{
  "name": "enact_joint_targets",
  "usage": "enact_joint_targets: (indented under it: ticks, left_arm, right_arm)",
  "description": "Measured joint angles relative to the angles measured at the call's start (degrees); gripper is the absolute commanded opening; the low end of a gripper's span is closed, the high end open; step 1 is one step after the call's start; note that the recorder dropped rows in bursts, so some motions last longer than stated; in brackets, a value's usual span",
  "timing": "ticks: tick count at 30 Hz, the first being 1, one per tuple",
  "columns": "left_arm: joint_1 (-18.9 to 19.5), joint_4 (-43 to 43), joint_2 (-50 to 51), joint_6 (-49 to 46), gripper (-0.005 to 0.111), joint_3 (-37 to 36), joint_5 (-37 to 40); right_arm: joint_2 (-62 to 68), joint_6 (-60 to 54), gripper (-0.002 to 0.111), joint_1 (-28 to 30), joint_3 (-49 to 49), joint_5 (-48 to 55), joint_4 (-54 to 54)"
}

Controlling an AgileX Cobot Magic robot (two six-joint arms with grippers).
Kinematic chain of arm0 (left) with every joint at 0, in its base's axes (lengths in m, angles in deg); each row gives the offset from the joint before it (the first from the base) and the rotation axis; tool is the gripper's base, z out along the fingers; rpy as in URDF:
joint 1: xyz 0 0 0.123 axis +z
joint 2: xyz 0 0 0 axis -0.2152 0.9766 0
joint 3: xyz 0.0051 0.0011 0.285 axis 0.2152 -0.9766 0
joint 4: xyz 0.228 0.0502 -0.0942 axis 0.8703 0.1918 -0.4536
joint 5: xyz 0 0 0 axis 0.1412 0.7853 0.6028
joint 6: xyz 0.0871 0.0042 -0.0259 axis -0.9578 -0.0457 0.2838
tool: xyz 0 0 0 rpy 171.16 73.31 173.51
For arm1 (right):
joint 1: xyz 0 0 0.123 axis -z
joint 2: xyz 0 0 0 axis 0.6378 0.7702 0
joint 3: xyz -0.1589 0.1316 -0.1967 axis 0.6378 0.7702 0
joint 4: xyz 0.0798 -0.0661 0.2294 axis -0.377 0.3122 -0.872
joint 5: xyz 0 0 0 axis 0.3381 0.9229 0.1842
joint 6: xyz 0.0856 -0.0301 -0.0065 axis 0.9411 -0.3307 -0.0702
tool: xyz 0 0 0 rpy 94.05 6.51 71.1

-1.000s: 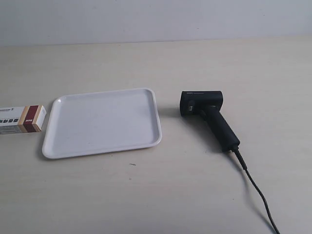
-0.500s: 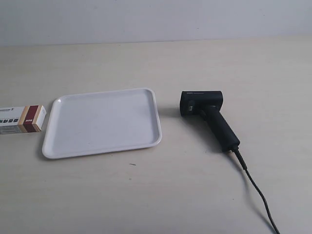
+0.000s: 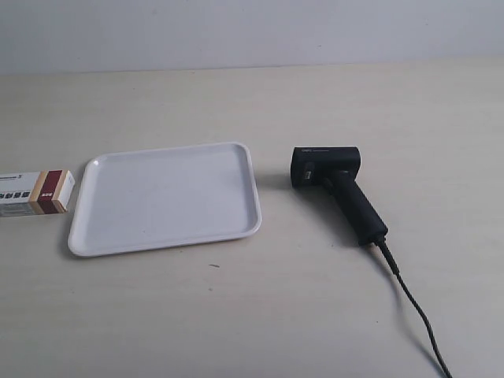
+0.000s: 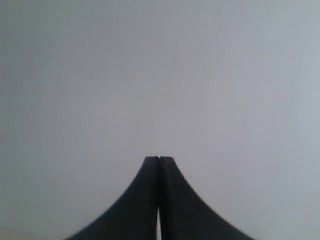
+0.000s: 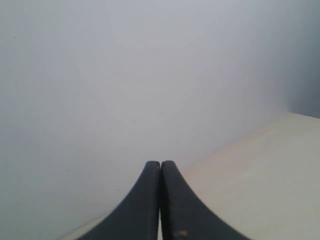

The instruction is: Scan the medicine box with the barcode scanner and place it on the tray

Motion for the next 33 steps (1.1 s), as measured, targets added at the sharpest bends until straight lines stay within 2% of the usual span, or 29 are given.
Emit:
enact_joint_targets:
  ticks: [1,4,6,10,12,14,16,18,20,23,26,27,31,33]
  left_arm:
    - [0.00,1.11,5.65,0.00,0.000,3.67,0.95]
    - [0.00,3.43,14.69,0.00,0.000,8.66,3.86]
    - [0.00,5.34,25.13,0.00,0.000,14.06,9.04]
    - [0.00,6.87,45.23,-3.71,0.000,25.19,26.32]
    - [-0.90,6.87,56.89,-13.45,0.000,31.90,40.06]
    - [-2.42,6.87,63.84,-27.99,0.000,35.68,49.10]
    - [-3.84,6.87,69.23,-44.51,0.000,37.24,53.50]
    - [-4.73,6.00,72.95,-57.18,0.000,37.22,53.95]
    - [-4.84,5.88,76.15,-61.71,0.002,37.22,51.05]
    - [-4.84,5.77,78.87,-62.62,0.017,37.36,47.77]
    - [-4.98,5.75,80.48,-62.97,0.043,37.36,44.81]
    - [-4.98,5.75,80.78,-62.97,0.056,37.36,44.01]
    - [-4.98,6.13,82.13,-68.08,0.094,37.49,41.73]
    - [-4.98,6.23,82.98,-71.71,0.101,37.49,41.73]
  right_arm:
    - [0.00,0.00,0.000,0.00,0.00,0.00,-0.08]
    - [0.00,0.09,0.000,0.00,0.00,-0.13,-0.22]
    - [0.00,0.09,0.000,0.00,0.00,-0.13,-0.22]
    - [0.00,0.09,0.000,0.00,0.00,0.26,-0.22]
    - [0.00,0.09,0.000,0.00,0.00,0.55,-0.22]
    - [0.00,0.09,0.000,0.00,0.00,1.10,-0.22]
    - [0.00,0.09,0.000,0.00,0.00,1.10,-0.22]
    - [0.00,0.09,0.000,0.00,0.00,1.10,-0.22]
    - [0.00,0.09,0.000,0.00,0.00,1.10,-0.22]
    - [0.00,0.09,0.000,0.00,0.00,1.10,-0.22]
    - [0.00,0.09,0.000,0.00,0.00,1.10,-0.22]
    - [0.00,0.09,0.000,0.00,0.00,1.10,-0.22]
    - [0.00,0.09,0.000,0.00,0.00,1.41,-0.22]
    - [0.00,0.09,0.000,0.00,0.00,1.41,-0.22]
